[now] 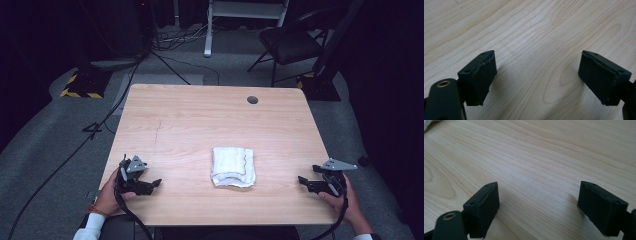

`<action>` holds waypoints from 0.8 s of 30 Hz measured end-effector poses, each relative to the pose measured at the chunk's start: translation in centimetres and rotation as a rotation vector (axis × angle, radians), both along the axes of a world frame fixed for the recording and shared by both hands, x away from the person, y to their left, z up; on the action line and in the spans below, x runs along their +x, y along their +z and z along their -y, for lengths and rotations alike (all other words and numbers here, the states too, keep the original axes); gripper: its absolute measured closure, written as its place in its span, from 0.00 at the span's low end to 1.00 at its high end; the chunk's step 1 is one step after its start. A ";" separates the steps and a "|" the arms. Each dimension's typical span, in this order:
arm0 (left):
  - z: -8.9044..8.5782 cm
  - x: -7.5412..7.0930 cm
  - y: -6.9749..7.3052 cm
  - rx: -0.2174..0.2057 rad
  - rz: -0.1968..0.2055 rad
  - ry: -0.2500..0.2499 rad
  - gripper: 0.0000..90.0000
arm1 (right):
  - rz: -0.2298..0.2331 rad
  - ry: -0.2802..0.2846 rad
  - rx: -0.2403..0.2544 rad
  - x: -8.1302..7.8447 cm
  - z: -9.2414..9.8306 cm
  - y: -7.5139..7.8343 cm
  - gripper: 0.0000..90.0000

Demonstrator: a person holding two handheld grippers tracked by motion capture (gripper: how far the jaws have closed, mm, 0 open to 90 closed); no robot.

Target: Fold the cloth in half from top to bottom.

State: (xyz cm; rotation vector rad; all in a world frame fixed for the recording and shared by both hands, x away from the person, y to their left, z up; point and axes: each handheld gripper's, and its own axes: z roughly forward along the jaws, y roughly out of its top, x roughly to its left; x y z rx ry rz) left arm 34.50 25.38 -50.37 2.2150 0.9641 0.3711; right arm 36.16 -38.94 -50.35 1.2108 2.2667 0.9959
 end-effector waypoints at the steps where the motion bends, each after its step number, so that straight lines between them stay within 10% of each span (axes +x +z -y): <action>1: 0.0 0.0 0.0 0.003 0.002 0.002 0.17 | 0.001 0.000 0.000 0.0 0.0 0.0 0.20; 24: 0.1 0.1 0.0 -0.004 0.000 0.008 0.17 | 0.001 -0.001 -0.001 0.0 0.0 0.0 0.20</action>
